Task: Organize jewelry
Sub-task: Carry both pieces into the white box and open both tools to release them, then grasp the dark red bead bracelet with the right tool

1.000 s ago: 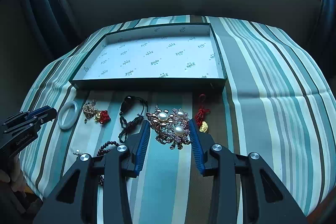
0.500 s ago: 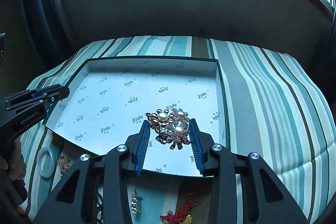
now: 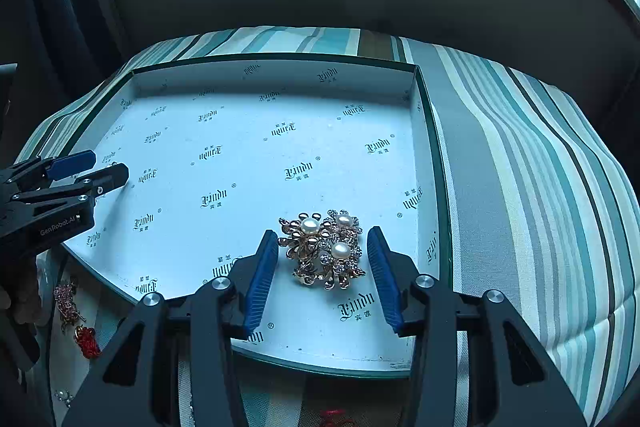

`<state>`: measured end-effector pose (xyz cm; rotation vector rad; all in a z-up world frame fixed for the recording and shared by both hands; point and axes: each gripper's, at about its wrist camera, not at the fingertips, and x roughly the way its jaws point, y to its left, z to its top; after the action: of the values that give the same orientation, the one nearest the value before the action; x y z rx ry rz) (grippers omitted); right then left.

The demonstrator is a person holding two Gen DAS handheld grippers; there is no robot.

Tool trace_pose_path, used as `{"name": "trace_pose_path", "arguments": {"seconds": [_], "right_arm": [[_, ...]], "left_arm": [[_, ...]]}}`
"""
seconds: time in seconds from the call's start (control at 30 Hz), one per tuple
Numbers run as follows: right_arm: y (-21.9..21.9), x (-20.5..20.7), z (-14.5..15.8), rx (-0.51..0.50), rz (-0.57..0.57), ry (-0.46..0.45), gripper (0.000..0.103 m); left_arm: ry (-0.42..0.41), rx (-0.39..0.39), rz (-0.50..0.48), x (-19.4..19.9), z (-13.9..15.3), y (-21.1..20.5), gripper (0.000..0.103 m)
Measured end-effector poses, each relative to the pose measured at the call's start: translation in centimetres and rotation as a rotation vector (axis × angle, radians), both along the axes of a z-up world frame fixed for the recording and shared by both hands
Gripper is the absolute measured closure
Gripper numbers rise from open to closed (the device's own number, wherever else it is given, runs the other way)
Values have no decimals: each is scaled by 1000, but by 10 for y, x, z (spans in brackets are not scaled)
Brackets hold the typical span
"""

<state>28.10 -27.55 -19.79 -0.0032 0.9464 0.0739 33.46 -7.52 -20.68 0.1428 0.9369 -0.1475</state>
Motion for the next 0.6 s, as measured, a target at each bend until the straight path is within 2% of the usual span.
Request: {"name": "trace_pose_path", "arguments": {"seconds": [0.07,0.13,0.27,0.43,0.6], "right_arm": [[-1,-2,3,14,-7,-7,45],[-1,-4,9,18,-11,-14,44],[2,-17,22,18,-6,-29,44],[10,-46,36,18,14,-30,44],[30,-79,36,13,57,1,44]], "left_arm": [[-1,-10,0,-2,3,1,42],[-9,-12,1,-6,8,1,38],[-40,0,-4,-22,25,5,37],[-73,53,-14,-55,40,13,36],[-54,69,-7,-95,41,26,36]]}}
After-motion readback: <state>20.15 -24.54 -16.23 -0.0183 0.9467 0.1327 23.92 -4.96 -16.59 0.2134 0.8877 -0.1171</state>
